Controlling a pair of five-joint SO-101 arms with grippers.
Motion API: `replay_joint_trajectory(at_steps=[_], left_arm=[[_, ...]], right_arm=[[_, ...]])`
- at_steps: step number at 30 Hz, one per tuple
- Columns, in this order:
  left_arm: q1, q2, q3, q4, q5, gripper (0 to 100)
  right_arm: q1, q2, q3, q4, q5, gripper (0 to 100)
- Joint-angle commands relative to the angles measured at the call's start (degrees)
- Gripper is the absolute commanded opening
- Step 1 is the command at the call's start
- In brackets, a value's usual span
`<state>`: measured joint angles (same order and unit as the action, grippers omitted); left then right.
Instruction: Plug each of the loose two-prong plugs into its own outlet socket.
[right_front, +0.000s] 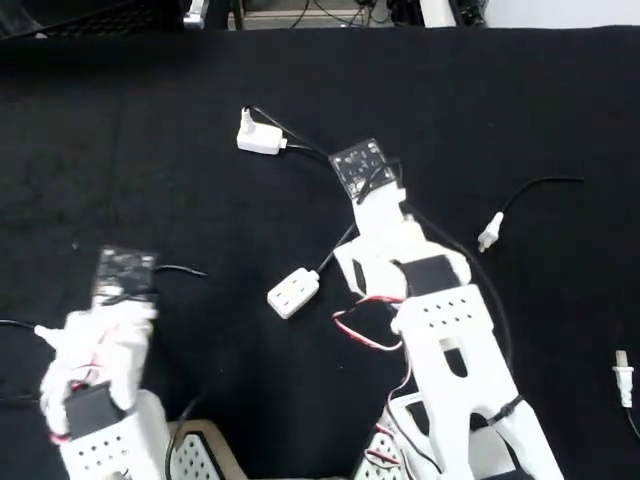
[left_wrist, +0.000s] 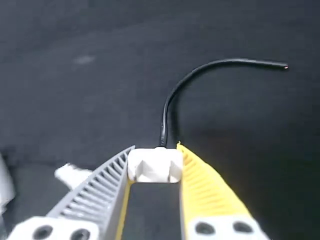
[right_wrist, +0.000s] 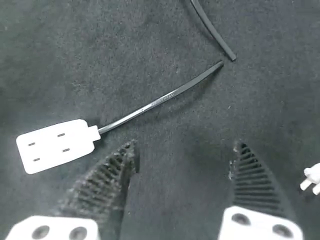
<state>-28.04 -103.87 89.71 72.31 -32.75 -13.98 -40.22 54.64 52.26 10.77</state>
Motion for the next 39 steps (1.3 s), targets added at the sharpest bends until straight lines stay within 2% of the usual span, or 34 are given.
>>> replay_joint_trajectory(at_steps=[1,4,7,13,16,18,21,25,31,33,39], left_arm=[[-15.3,-0.5,-6.9,0.2,-1.8,21],[-23.2,-0.5,-7.4,-2.5,-1.6,30],[-27.2,-0.5,-6.8,-4.5,-0.6,36],[-27.1,-0.5,-12.2,-4.3,18.1,39],[-24.3,-0.4,-14.2,0.9,21.2,39],[-20.8,-0.3,-13.4,6.0,18.5,39],[-20.0,-0.2,-10.0,5.3,13.4,39],[-20.4,-0.2,-6.2,6.6,1.9,39],[-25.0,-0.2,-4.4,9.2,-25.6,39],[-25.0,-0.3,-4.9,9.3,-32.0,39],[-24.7,-0.2,-4.4,9.8,-40.1,39]], right_arm=[[0.7,-0.8,2.1,-4.4,0.5,29.3],[0.7,-0.8,3.3,-6.2,0.5,29.3],[0.7,-0.8,4.5,-8.3,1.1,29.3],[0.7,-0.8,7.1,-12.0,1.7,29.3],[0.7,-0.8,7.8,-13.3,1.7,29.3],[0.7,-0.8,7.8,-13.2,1.7,29.3],[0.7,-0.8,7.8,-13.2,1.7,29.3],[0.7,-0.8,7.8,-13.3,1.7,29.3],[0.6,-0.7,7.8,-13.3,1.2,29.3],[0.6,-0.7,7.8,-13.3,1.2,29.3],[0.6,-0.7,7.8,-13.3,1.2,29.3]])
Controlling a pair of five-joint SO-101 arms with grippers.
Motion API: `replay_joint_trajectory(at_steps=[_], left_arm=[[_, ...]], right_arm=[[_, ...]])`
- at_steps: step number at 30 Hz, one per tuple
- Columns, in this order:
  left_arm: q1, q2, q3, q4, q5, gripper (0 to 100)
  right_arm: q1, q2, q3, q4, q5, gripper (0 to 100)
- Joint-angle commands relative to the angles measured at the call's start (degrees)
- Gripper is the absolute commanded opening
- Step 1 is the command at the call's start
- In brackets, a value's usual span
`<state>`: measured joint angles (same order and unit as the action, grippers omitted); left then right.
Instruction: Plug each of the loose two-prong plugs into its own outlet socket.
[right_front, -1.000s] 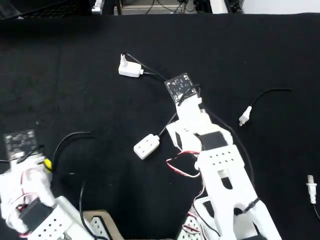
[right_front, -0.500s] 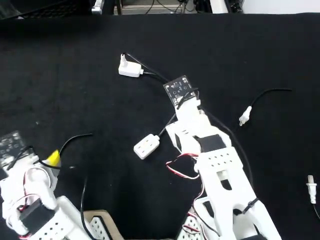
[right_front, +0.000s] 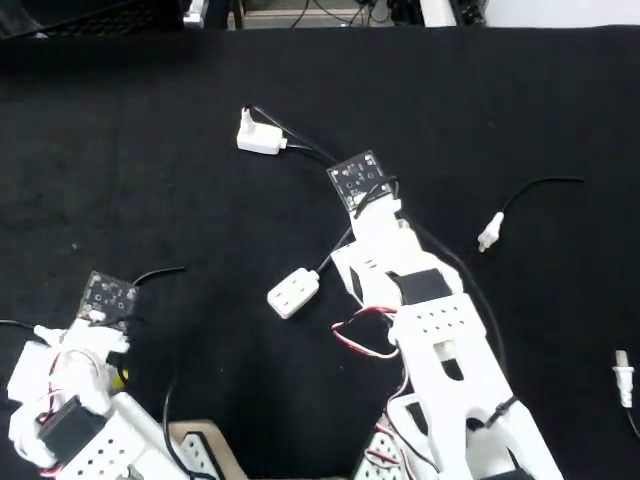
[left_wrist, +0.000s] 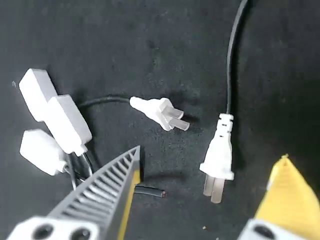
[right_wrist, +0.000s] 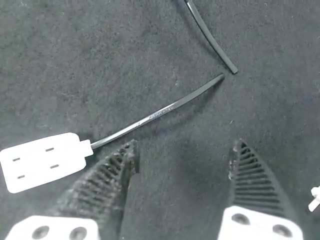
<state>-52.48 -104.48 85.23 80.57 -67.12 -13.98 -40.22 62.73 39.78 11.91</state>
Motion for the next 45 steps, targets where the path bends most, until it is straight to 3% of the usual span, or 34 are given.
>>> replay_joint_trajectory(at_steps=[1,3,13,25,28,32,45], left_arm=[[-0.3,0.4,1.5,1.5,-7.6,39],[-0.3,0.4,4.1,0.9,-10.5,38],[4.8,0.4,5.5,-0.9,-11.1,17],[4.9,0.4,7.5,-1.4,-14.5,18],[4.6,0.4,7.6,-1.5,-15.9,28],[3.0,0.4,7.7,-1.5,-12.4,41],[2.6,1.9,12.4,-3.4,-10.8,28]], right_arm=[[0.6,-0.7,-0.3,-0.8,0.1,29.3],[0.6,-0.7,-0.3,-0.8,0.1,29.3],[0.6,-0.7,-0.3,-0.9,0.1,29.3],[0.6,-0.7,-0.3,-0.9,0.1,29.3],[0.6,-0.7,-0.3,-0.9,0.1,29.3],[0.6,-0.7,-0.3,-1.1,0.1,29.3],[0.7,-0.8,2.7,-6.3,0.2,29.3]])
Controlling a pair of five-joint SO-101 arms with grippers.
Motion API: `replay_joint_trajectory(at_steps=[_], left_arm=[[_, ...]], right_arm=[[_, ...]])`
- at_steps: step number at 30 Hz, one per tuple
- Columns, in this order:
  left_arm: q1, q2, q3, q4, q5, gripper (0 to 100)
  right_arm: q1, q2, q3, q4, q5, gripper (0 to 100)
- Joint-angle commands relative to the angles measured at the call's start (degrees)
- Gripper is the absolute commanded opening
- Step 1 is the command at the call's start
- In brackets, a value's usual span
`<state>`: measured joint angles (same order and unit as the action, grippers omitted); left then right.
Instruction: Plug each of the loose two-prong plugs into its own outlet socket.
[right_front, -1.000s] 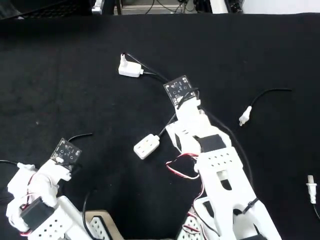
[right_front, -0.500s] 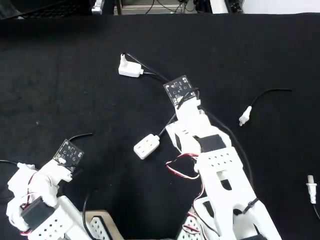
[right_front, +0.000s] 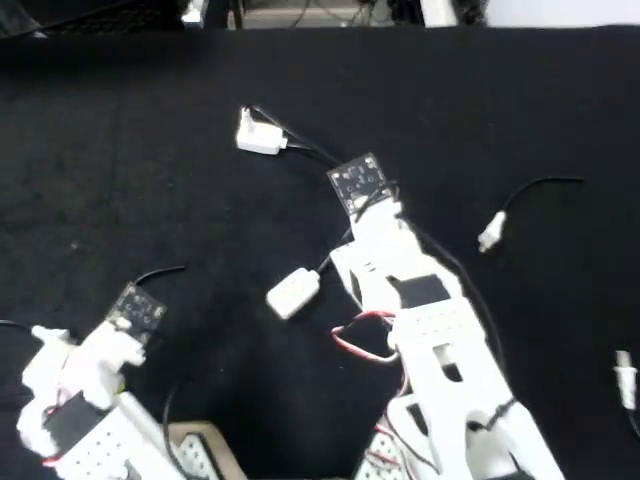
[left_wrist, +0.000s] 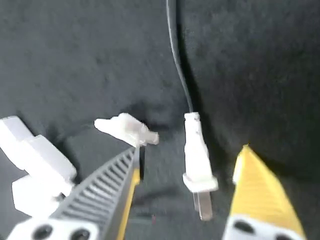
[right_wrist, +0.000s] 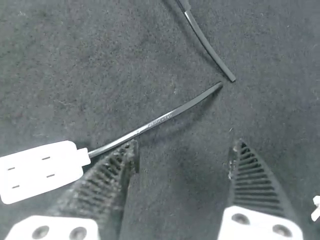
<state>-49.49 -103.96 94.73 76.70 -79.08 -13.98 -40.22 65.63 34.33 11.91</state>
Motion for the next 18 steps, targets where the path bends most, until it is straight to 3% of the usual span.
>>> replay_joint_trajectory(at_steps=[1,18], left_arm=[[-0.4,1.8,2.9,0.3,1.1,28],[-0.7,4.0,2.9,-0.9,0.8,27]], right_arm=[[0.7,-0.8,-0.1,-0.9,0.2,29.3],[0.7,-0.8,-0.1,-0.9,0.1,29.3]])
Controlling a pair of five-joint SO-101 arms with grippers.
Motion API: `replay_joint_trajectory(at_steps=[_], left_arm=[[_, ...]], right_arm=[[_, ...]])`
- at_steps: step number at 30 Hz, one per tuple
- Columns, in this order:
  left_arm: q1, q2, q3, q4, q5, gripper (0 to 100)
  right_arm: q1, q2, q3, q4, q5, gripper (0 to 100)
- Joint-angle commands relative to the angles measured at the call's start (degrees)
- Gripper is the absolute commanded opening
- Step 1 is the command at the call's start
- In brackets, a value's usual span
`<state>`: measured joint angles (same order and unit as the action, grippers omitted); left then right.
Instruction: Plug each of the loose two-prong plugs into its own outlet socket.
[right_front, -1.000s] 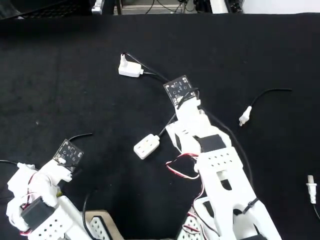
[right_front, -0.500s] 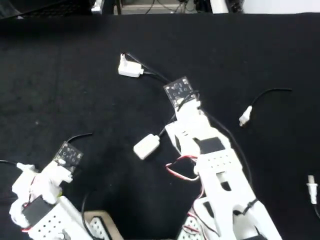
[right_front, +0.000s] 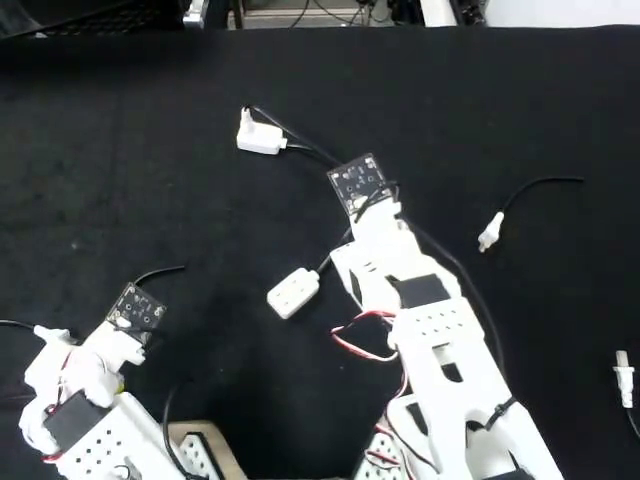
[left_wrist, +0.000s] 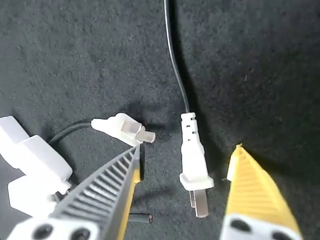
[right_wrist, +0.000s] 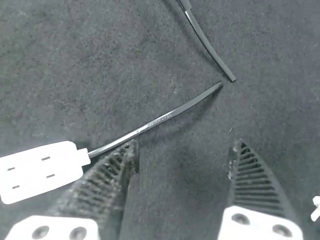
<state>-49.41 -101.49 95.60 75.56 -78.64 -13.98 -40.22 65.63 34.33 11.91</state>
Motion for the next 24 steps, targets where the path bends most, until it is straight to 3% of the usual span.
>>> replay_joint_trajectory(at_steps=[1,4,9,24], left_arm=[[-0.8,1.5,1.9,0.3,0.4,27],[-0.8,1.5,1.9,0.3,0.4,24],[-0.2,1.5,2.1,0.3,0.4,3],[-0.7,1.5,1.9,0.4,0.4,3]], right_arm=[[0.7,-0.8,-0.1,-0.9,0.1,29.3],[0.7,-0.8,-0.1,-0.9,0.2,29.3],[0.7,-0.8,-0.1,-0.9,0.2,29.3],[0.7,-0.8,-0.1,-1.0,0.4,29.3]])
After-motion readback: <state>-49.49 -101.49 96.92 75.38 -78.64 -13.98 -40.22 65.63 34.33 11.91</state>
